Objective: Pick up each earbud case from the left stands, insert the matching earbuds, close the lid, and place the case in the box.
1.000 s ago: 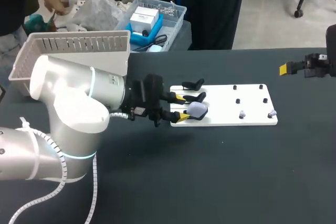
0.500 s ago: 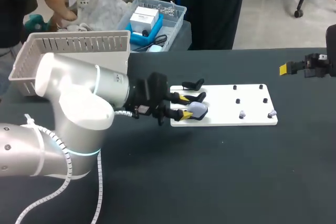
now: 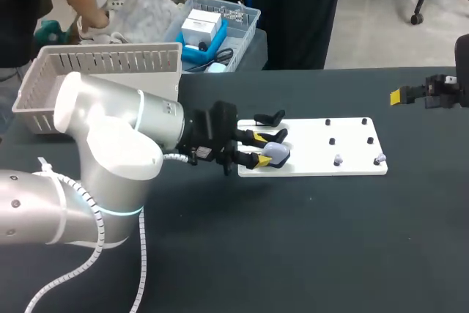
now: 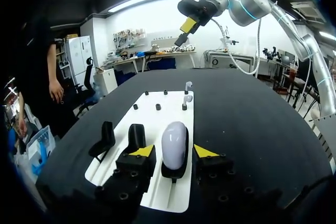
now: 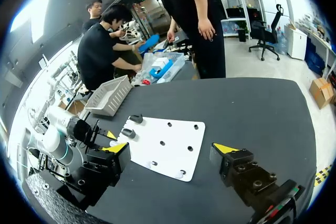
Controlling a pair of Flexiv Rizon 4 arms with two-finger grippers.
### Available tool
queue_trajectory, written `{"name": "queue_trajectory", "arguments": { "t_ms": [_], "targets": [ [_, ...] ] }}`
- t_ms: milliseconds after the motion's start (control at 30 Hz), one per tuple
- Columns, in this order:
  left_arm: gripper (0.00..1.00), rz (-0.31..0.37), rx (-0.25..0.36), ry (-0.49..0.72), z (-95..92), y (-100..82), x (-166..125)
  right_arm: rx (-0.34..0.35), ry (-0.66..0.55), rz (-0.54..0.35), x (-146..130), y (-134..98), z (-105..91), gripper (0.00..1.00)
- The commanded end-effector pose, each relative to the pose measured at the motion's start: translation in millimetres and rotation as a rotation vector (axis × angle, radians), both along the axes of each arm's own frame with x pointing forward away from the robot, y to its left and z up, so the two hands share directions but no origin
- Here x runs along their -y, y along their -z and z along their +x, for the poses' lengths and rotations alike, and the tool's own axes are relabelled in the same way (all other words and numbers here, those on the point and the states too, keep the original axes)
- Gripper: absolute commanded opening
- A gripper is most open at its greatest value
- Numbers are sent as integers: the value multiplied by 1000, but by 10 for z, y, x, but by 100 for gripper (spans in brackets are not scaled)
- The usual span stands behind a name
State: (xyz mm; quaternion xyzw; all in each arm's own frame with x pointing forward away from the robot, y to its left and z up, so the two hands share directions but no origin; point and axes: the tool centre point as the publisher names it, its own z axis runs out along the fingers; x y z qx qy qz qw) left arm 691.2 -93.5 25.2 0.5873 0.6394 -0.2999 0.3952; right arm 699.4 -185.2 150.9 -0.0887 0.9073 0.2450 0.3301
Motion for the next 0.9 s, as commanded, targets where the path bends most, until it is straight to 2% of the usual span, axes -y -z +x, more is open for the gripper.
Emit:
{"name": "queue_trajectory", "arguments": {
  "t_ms": [33,300,433,900],
  "targets": [
    [48,0,-5,1,17,5,18,0,-2,1,5,4,5,100],
    [49,3,-7,2,5,14,21,0,-2,1,5,4,5,100],
    [44,4,-12,0,10,27,42,0,-2,1,5,4,5,100],
    [41,10,-13,3,12,61,74,0,-2,1,5,4,5,100]
  ]
}}
